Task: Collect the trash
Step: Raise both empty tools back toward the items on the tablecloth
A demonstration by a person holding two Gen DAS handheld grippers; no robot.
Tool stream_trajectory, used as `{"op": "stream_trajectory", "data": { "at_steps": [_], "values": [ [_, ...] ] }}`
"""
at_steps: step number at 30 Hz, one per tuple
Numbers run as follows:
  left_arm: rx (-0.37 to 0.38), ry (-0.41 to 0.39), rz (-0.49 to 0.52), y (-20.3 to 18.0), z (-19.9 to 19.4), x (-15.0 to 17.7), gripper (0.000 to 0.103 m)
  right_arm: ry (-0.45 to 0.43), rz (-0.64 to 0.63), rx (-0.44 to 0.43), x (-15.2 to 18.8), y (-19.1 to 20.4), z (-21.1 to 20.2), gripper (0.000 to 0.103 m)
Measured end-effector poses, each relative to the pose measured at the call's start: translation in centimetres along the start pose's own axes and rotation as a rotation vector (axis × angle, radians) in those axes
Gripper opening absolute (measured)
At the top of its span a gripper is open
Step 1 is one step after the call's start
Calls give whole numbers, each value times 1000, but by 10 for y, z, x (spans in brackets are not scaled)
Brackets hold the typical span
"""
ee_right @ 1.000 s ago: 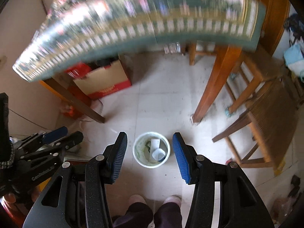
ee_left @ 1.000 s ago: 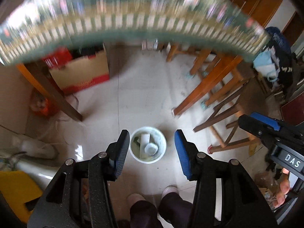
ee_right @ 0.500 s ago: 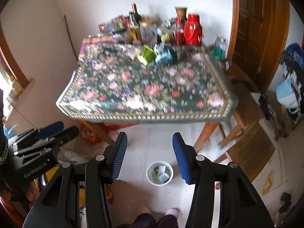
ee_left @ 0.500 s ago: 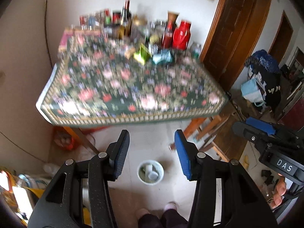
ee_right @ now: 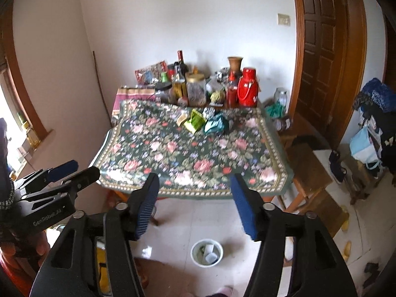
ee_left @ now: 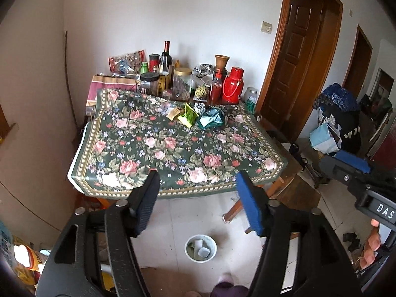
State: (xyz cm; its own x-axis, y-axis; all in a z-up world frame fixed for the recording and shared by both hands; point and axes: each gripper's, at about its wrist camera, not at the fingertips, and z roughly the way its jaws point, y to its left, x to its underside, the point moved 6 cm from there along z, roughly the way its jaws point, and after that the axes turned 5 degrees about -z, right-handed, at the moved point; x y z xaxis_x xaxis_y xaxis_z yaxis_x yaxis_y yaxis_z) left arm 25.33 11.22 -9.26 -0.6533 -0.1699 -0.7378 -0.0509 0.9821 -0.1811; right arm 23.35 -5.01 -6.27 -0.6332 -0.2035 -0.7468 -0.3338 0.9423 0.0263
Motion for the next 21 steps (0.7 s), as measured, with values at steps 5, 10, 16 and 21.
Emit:
{"op": "stream_trajectory", "data": {
  "at_steps": [5, 10, 16, 21],
  "values": [
    [-15, -5, 13, -8, 26, -20, 70, -27, 18, 11, -16, -19, 14, 74],
    [-56, -28, 14, -18, 60, -48, 70, -33, 19, -2, -40, -46, 46, 75],
    [-97, -33, -26, -35, 105, -94, 70, -25, 12, -40, -80, -85, 81, 75],
    [-120, -42, -83, -43, 138, -119, 70, 1, -38, -85, -107, -109, 113, 75]
  ]
}}
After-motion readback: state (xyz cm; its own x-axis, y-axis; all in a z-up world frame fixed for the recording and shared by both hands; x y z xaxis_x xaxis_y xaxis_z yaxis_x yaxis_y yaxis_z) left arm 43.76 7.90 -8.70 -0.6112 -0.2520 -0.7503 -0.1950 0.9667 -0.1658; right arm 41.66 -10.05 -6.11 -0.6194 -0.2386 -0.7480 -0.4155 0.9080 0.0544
